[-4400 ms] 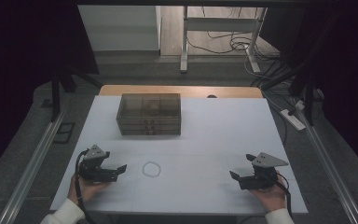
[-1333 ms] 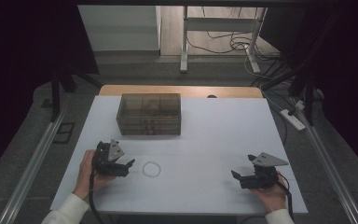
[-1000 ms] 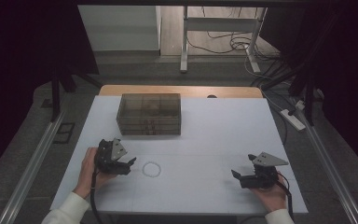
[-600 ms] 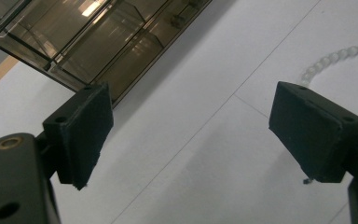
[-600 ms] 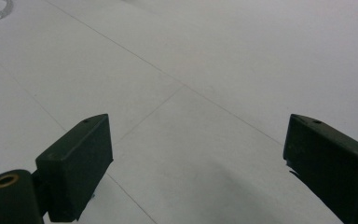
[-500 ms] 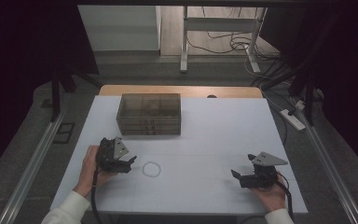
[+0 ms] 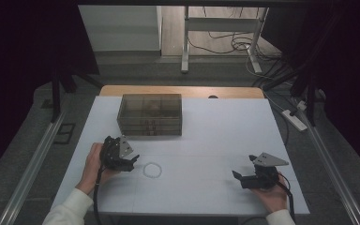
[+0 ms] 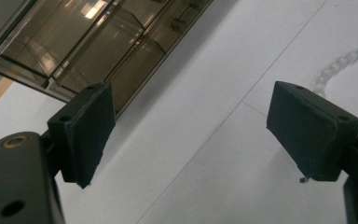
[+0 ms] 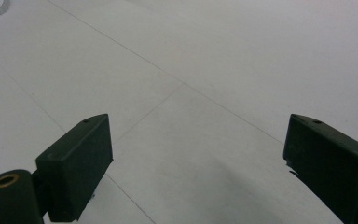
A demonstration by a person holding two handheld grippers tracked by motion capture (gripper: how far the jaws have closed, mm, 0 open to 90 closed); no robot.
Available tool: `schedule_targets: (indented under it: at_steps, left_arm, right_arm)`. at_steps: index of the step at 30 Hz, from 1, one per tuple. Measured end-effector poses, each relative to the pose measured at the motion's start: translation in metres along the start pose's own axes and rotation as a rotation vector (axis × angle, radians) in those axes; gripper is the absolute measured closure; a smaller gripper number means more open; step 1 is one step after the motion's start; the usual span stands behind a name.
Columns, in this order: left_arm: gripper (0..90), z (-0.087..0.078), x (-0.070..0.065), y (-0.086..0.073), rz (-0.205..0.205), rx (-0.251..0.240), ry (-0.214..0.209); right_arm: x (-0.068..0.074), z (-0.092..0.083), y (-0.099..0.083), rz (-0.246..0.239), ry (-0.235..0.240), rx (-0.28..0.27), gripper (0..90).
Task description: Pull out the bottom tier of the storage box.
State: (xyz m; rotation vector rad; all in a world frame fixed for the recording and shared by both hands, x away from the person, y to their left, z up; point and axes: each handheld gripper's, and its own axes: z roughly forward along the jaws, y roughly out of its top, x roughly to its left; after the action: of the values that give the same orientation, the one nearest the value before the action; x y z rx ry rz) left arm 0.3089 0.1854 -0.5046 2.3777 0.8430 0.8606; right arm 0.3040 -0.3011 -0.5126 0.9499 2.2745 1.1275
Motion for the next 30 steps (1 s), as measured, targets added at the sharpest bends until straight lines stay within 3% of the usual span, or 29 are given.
schedule_targets:
  at_steps: [30]
  left_arm:
    - [20.0,0.021,-0.003,0.007,0.049,0.039,0.030]
  right_arm:
    - [0.000,0.001,0.000,0.001,-0.006,0.006,7.7]
